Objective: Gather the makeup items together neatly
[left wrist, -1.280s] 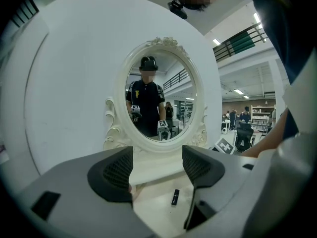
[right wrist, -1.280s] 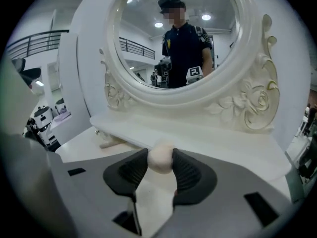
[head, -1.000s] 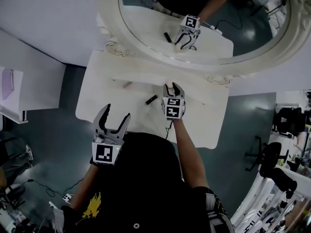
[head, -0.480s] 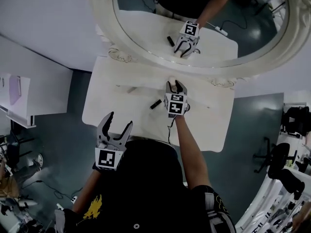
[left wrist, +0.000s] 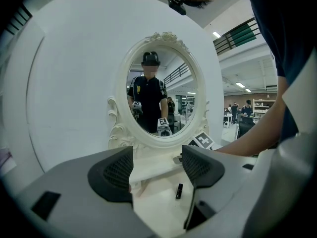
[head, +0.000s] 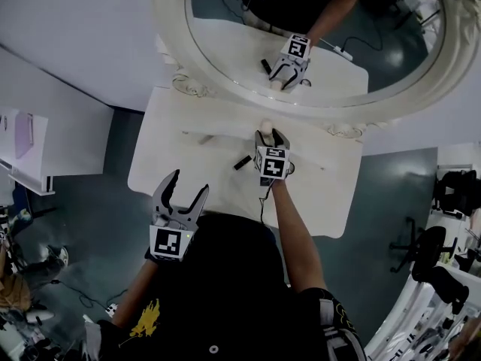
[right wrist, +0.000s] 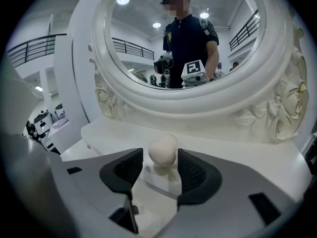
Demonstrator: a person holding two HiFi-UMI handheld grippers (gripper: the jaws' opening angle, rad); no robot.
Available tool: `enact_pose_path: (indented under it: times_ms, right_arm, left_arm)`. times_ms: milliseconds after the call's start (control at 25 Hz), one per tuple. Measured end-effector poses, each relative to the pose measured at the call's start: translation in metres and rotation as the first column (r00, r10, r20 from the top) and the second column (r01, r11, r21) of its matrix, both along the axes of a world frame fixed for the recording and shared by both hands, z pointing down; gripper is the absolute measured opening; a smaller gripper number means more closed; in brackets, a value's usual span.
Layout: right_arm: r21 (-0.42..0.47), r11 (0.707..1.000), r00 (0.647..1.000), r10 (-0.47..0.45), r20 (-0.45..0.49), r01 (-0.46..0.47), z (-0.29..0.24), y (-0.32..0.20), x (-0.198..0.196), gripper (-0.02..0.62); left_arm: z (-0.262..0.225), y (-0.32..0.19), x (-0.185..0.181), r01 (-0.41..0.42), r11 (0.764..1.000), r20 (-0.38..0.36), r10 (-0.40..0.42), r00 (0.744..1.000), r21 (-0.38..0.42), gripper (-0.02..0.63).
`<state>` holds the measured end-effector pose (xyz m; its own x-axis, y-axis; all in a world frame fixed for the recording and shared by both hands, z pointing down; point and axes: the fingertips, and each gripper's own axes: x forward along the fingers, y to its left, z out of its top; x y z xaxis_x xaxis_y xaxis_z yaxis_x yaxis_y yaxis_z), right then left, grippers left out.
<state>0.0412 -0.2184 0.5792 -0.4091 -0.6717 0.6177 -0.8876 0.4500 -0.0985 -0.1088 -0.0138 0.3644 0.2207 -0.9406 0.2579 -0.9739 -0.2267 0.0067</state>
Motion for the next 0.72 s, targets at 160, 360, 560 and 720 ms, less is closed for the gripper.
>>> enact_pose_path:
  times_ms: [160,360,560,720]
  right_arm:
    - [0.009,1.000,1.000,0.007,-0.003,-0.007,-0.007,0.006,0.003,0.236]
    - [0.053,0.999,1.000,-0.010,-0.023,0.012,-0.040,0.024,0.011,0.235]
    - [0.055,0.998,1.000,0.000,-0.005,0.000,-0.063,0.046,0.016,0.235]
    - [0.033,0.999,0.999,0.032,-0.003,-0.032,-0.057,0.082,0.015,0.229]
  left_arm:
    - [0.001,0.001,0.003,-0.014,1.000,-0.001,0.014,1.000,0.008,0.316]
    - [0.009,-0.012,0.025,-0.112,0.994,0.015,0.112,0.994,-0.012,0.316]
    - [0.024,-0.036,0.034,-0.144,0.989,-0.011,0.144,0.990,-0.027,0.316]
    - [0.043,-0.041,0.036,-0.201,0.979,-0.014,0.201,0.979,-0.024,0.315]
